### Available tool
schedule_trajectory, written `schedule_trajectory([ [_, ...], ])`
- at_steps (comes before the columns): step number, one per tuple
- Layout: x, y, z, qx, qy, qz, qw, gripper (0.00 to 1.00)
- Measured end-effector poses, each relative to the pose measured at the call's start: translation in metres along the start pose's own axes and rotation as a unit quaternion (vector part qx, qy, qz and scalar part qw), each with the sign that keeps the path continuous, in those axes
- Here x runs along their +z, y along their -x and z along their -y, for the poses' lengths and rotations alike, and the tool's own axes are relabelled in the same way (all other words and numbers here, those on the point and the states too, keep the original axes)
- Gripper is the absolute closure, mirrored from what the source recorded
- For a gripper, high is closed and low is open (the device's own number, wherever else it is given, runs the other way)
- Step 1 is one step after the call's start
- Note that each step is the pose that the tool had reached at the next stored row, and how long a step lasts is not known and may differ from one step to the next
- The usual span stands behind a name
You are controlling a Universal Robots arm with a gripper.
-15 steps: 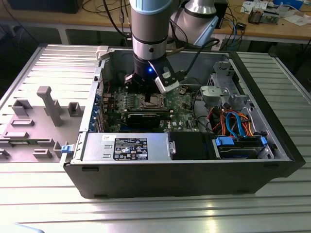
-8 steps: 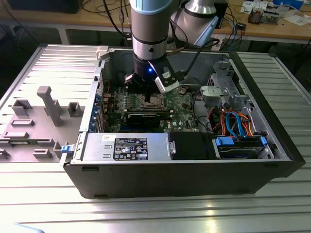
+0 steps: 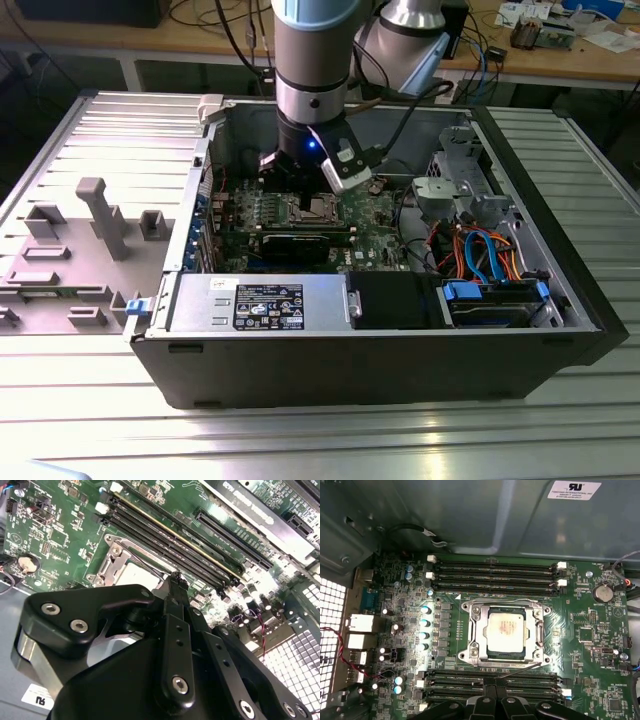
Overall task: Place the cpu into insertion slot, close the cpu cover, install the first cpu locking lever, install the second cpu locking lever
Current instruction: 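Install the second cpu locking lever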
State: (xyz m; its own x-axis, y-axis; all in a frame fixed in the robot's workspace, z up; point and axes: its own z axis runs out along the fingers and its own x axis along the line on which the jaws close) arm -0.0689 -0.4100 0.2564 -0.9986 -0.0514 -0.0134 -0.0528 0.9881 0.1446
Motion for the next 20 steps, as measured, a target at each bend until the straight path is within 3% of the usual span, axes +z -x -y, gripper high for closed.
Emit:
schedule_trajectory([
  [2,0.0014,0.0007,0.0002,0.001,0.0006,-0.0053,0.99999,0.89],
  [4,0.0049,0.0005,0.0007,0.001,0.0008,-0.0077,0.99997,0.89],
  [10,0.0146,0.0004,0.0021,0.001,0.0009,-0.0092,0.99996,0.89],
  [20,0.0252,-0.0101,0.0032,-0.004,0.0021,-0.0121,0.99992,0.89],
])
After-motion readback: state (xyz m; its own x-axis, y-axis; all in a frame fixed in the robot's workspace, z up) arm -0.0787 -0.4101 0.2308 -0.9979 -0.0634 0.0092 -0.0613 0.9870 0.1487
